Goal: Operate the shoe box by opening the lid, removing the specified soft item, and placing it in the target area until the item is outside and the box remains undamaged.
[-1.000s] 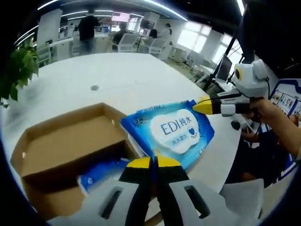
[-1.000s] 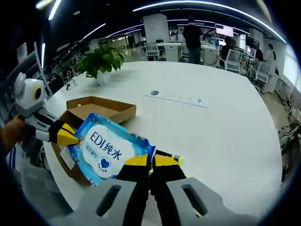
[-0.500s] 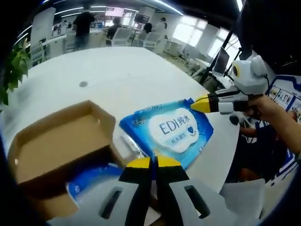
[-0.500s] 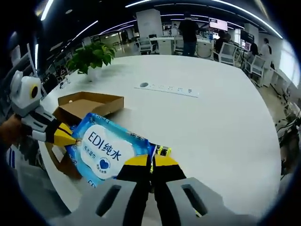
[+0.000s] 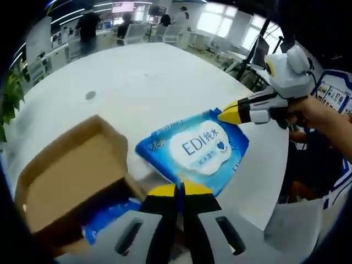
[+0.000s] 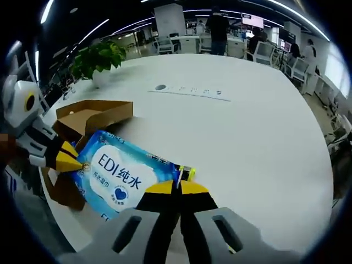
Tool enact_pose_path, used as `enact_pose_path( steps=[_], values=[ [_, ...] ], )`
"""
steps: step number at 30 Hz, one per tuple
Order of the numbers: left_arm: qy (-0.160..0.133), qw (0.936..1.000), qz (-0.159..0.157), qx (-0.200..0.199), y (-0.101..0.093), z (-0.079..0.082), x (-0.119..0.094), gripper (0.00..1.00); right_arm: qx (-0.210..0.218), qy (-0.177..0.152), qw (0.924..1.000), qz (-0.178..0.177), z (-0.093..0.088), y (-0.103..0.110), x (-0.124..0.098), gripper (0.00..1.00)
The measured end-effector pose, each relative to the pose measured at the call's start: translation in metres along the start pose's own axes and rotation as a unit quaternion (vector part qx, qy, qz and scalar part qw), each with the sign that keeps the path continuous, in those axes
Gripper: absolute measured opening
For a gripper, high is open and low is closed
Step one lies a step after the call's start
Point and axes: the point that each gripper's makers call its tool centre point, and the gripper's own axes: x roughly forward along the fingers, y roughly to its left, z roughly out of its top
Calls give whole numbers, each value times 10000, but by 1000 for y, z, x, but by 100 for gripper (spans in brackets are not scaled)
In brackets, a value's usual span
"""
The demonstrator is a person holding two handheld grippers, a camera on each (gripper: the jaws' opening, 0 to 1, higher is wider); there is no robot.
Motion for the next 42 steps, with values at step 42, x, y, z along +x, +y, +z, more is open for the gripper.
enact_pose_path(
  steps=[42],
  values=[
    [1155, 9730, 363, 1966, 4, -15, 21, 2, 540, -53, 9984, -151, -11, -14, 34, 1]
  ],
)
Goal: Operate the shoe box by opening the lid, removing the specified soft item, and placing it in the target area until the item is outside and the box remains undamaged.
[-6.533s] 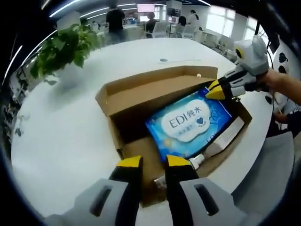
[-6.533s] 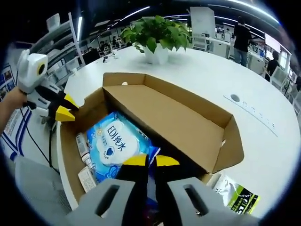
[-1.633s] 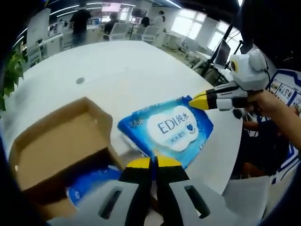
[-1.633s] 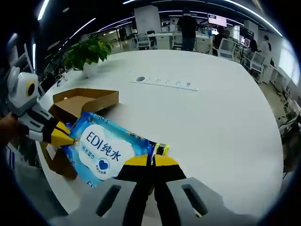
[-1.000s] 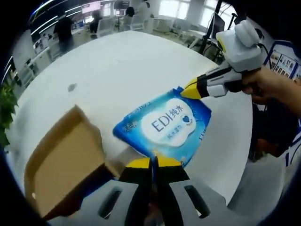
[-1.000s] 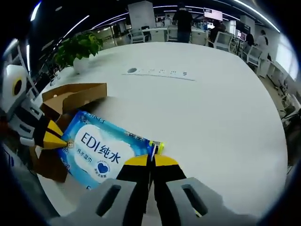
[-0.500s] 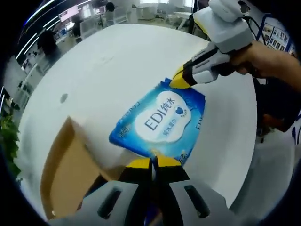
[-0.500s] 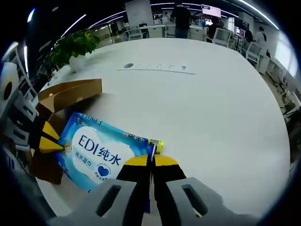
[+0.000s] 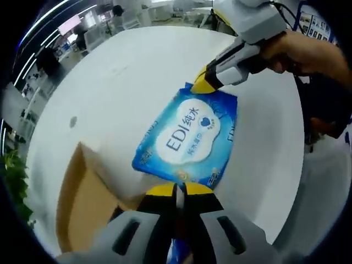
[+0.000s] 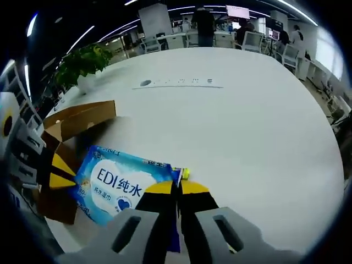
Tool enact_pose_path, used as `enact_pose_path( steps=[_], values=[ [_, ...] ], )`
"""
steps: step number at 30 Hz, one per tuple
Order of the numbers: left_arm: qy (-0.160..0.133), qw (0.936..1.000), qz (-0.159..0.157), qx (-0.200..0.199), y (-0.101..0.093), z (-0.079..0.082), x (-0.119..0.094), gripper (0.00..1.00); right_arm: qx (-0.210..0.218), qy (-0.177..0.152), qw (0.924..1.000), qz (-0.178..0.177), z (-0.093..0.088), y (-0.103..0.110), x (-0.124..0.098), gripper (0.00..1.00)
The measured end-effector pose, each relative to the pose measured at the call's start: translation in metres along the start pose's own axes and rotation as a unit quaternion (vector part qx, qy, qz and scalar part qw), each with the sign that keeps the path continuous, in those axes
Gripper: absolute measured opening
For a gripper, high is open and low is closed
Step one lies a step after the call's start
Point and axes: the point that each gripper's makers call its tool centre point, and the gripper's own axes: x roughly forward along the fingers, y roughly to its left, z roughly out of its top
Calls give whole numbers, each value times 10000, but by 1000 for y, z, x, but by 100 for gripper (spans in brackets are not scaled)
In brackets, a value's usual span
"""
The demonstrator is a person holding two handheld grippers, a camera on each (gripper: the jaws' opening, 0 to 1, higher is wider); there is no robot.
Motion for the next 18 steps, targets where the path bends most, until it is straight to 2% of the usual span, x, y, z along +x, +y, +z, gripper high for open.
enact_pose_path(
  steps=[4, 8, 12, 15, 18],
  values=[
    [-186, 9998, 30, 58, 3, 5, -8, 1, -192, -25, 9998, -60, 0, 3, -1, 2],
    [-363, 9993, 2, -36, 4, 10, -18, 8, -311, -56, 9995, -84, 0, 1, -3, 4],
    [-606, 9977, -105, -291, 2, 14, -28, 12, -375, -56, 9992, -92, 0, -1, -9, 5],
    [-1008, 9924, -315, -629, -1, 21, -41, 15, -357, -103, 9993, -84, 1, -1, -17, 7],
    [-1002, 9929, -203, -606, 6, 14, -50, 16, -440, -123, 9989, -85, 1, -1, -25, 7]
  ],
)
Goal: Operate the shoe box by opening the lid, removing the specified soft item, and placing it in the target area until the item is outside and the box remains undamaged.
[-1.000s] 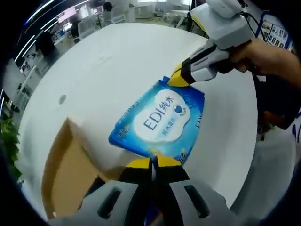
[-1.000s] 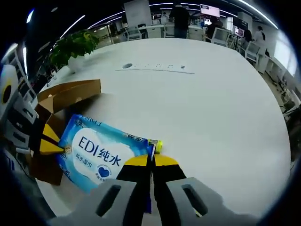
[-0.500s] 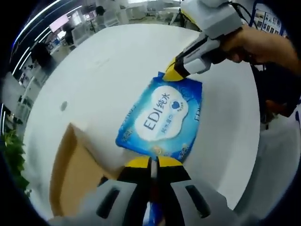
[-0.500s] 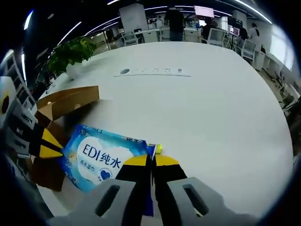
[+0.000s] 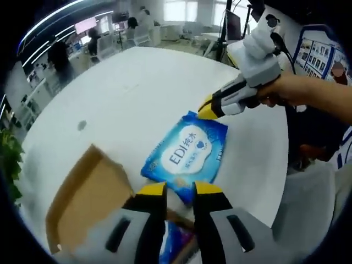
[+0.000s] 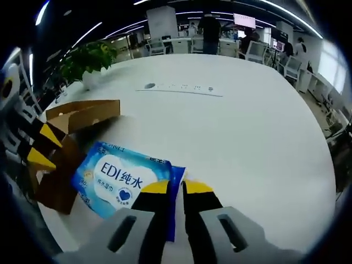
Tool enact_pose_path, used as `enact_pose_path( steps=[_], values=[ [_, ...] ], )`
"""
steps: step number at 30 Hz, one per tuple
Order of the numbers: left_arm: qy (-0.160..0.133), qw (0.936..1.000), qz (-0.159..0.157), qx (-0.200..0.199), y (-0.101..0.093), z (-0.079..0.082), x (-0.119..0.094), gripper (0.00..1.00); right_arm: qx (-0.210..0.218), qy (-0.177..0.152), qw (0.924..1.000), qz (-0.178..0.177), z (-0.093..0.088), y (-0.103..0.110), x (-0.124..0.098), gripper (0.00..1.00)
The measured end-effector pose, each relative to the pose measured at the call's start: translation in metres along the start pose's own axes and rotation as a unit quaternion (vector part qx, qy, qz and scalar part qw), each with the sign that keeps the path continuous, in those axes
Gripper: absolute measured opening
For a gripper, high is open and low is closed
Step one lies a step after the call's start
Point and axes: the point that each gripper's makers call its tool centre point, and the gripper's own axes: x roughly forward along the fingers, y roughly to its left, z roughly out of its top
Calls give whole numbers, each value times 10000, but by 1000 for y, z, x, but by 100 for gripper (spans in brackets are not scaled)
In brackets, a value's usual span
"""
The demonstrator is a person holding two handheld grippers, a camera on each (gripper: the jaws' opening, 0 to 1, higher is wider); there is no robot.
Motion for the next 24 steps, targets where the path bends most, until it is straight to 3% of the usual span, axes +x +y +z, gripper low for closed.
enact_pose_path(
  steps=[11, 24],
  values=[
    [-145, 9996, 223, -83, 19, -18, -28, 23, -344, -37, 9994, 68, 2, 7, -26, 14],
    [-251, 9978, 520, -318, 45, -49, -59, 28, -883, -189, 9955, 296, 20, 34, -55, 17]
  ],
)
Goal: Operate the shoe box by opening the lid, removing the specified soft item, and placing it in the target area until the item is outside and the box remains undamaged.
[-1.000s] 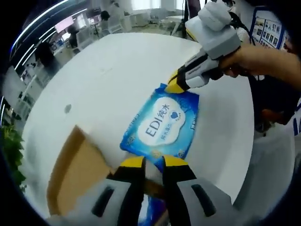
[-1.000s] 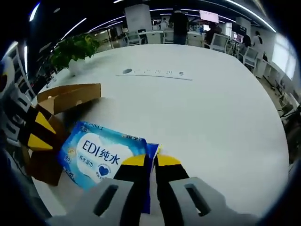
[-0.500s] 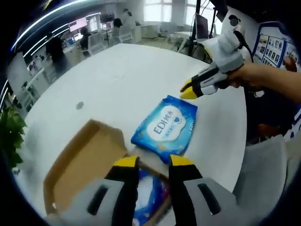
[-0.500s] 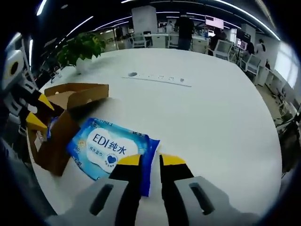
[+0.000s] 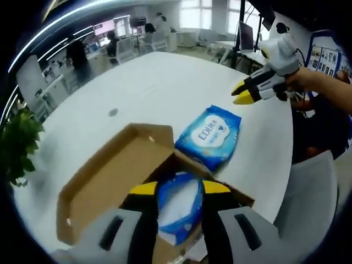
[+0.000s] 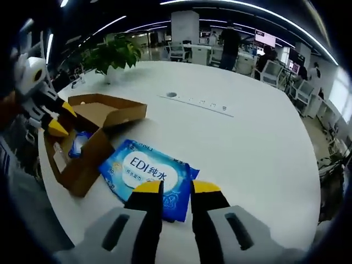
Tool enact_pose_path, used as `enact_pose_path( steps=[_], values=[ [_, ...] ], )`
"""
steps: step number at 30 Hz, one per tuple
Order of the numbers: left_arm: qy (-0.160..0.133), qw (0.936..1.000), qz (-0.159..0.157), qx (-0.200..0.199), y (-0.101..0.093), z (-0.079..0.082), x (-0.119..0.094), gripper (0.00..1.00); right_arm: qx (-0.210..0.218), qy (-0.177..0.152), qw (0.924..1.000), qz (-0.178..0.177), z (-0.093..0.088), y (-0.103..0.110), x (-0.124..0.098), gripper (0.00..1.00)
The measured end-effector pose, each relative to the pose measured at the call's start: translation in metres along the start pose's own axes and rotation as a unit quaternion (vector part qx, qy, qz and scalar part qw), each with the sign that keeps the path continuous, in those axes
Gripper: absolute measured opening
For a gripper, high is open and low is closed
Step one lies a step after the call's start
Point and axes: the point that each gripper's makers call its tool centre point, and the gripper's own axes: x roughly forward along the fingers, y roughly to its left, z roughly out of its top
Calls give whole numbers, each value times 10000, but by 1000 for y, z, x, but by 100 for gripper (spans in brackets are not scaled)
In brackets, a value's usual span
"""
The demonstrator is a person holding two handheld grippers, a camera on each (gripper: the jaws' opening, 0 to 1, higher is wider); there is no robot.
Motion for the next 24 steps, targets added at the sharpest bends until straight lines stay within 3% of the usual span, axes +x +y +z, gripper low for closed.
enact_pose_path(
  steps=[10, 24],
  values=[
    [56, 9998, 138, -144, 15, -24, -11, 28, -465, -124, 9983, 328, 21, 35, -6, 18],
    [304, 9994, -75, 128, 17, -53, -14, 29, -1149, -89, 9901, 799, 35, 86, 8, 19]
  ],
)
